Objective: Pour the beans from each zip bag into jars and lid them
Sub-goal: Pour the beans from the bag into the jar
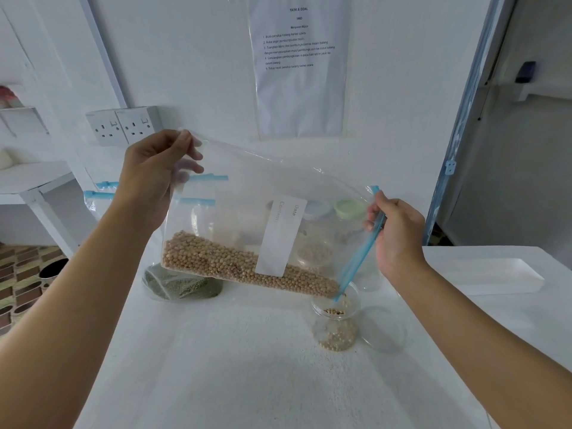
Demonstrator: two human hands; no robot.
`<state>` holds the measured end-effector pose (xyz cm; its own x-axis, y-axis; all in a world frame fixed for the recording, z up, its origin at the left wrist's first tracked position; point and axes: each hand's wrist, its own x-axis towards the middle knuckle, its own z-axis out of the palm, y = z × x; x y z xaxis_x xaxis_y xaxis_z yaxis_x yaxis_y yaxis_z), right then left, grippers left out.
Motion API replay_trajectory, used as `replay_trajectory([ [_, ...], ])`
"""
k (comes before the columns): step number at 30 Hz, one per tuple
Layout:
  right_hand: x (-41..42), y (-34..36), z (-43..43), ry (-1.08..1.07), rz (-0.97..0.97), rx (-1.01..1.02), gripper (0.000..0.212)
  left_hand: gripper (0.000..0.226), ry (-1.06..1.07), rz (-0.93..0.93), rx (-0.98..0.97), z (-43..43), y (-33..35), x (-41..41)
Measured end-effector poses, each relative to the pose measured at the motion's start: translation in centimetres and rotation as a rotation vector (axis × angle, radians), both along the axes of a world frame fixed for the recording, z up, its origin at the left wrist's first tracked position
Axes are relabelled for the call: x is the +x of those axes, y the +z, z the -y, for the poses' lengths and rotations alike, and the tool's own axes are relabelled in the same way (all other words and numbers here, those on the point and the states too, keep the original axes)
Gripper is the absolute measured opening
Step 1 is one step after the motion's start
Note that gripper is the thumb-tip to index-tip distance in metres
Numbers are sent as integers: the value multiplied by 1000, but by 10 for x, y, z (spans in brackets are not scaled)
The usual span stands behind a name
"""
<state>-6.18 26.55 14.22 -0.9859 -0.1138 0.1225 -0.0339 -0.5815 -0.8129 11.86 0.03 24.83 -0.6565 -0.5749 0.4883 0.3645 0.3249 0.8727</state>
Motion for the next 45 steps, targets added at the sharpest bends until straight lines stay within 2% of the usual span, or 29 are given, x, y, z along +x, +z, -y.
replay_trajectory([
  [7, -1, 0, 2, 0, -17, 22, 40, 26, 1, -5, 7, 2, 1, 2],
  [45, 7, 8, 1, -26, -18, 11, 35, 23, 7, -3, -13, 1, 10, 1],
])
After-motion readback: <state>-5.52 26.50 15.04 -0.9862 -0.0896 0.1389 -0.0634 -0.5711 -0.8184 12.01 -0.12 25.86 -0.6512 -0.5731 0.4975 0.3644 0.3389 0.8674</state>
